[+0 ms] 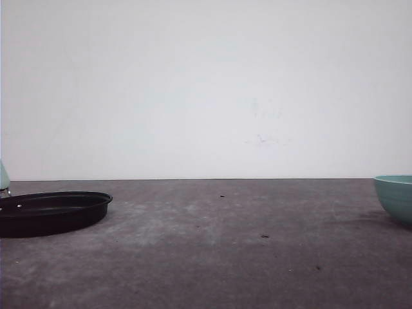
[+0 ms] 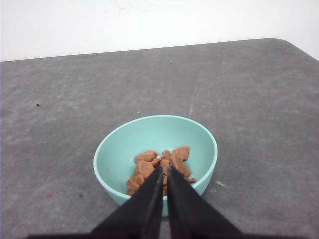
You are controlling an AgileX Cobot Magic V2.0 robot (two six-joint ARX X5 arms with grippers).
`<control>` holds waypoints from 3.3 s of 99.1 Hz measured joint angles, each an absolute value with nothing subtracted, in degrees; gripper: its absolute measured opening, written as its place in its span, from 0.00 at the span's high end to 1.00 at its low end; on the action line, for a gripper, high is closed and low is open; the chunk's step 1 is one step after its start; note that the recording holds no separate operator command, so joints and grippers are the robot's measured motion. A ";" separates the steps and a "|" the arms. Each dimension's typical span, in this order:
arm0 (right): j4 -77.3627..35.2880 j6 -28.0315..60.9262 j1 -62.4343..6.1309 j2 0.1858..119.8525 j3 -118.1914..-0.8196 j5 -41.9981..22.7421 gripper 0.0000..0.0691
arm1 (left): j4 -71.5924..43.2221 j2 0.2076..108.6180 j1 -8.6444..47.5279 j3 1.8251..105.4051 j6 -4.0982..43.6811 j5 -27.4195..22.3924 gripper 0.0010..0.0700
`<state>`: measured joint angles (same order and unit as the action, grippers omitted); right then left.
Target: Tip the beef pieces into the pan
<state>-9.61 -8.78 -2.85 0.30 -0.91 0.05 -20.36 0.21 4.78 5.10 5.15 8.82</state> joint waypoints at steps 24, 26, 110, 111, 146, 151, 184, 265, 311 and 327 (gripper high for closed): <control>-9.61 -8.78 -2.85 0.30 -0.91 0.05 0.98 | -20.36 0.21 4.78 5.10 5.15 8.82 0.98; -9.61 -8.78 -2.85 0.30 -0.91 0.05 0.98 | -20.36 0.21 4.78 5.10 5.15 8.82 0.98; -3.99 -10.85 -2.87 0.30 -0.91 3.51 0.98 | -15.84 0.21 4.78 4.25 21.67 10.39 0.96; -3.97 -10.85 -2.87 0.30 -0.91 3.64 0.98 | -15.59 0.21 4.78 4.25 21.89 10.44 0.96; -3.73 -10.98 -2.87 0.32 -4.62 6.00 0.98 | -16.80 0.69 4.78 10.90 22.48 5.65 0.98; -3.57 -10.98 -2.87 0.32 -6.50 6.02 0.98 | -16.49 1.48 4.78 13.41 22.46 5.23 0.98; -11.18 -7.29 -2.87 13.69 -28.03 6.44 0.99 | -22.98 25.85 4.78 37.10 20.45 -1.45 0.98; -29.58 -5.39 -2.85 52.99 -68.05 16.38 0.66 | -27.20 46.52 4.78 61.67 17.82 -1.78 0.44; -40.32 -5.43 -1.80 54.26 -68.07 11.42 0.01 | -34.24 56.60 -0.64 62.00 23.84 -7.90 0.02; -46.28 -5.39 -1.50 54.50 -68.05 10.31 0.01 | -37.41 66.02 -4.86 62.00 24.34 -9.78 0.02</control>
